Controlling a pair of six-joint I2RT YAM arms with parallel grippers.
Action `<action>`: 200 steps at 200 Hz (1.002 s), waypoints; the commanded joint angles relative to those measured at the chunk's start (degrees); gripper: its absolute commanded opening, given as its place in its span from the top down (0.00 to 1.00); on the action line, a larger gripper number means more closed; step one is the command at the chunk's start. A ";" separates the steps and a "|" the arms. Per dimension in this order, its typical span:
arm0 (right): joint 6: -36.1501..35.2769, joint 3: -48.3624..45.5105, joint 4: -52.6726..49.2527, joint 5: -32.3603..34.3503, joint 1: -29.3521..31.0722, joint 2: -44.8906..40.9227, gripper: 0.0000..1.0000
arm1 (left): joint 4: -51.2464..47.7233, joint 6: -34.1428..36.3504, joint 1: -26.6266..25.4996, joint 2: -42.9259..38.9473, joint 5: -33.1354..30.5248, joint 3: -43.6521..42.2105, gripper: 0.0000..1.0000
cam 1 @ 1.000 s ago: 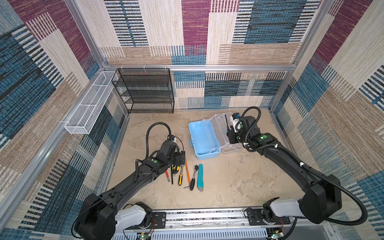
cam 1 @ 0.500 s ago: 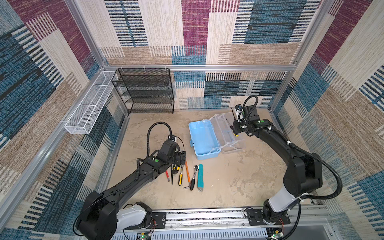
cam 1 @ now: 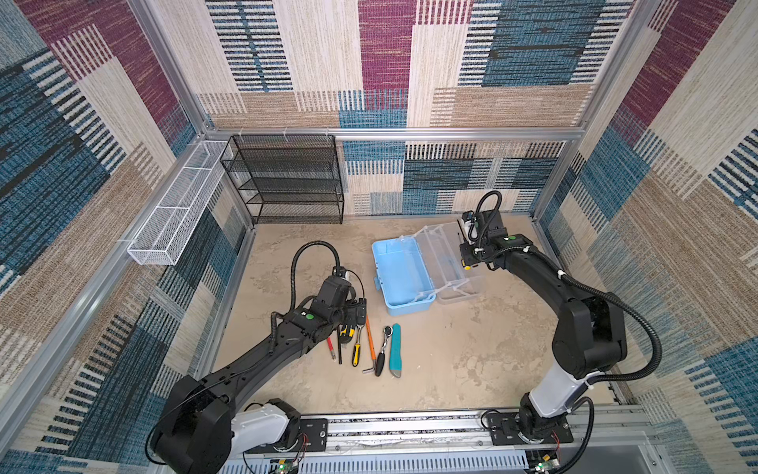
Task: Pack the tool kit
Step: 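Lower the screwdriver beside the other one and open the right gripper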
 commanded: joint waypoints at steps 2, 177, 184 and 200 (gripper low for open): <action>0.17 0.31 -0.43 -0.84 0.03 0.14 0.75 | 0.98 -0.25 0.07 0.35 -0.19 0.23 0.00; 4.59 1.51 -1.59 -0.52 -0.06 -0.02 0.53 | 0.71 -0.33 0.03 -0.42 -0.22 -0.13 0.00; 4.90 1.50 -1.42 -1.01 -0.08 -0.36 0.51 | 0.71 -0.38 0.03 -0.39 -0.21 -0.11 0.00; 5.30 1.41 -0.84 -2.20 -0.05 -1.42 0.47 | 0.58 -0.30 0.03 -0.49 -0.16 -0.01 0.00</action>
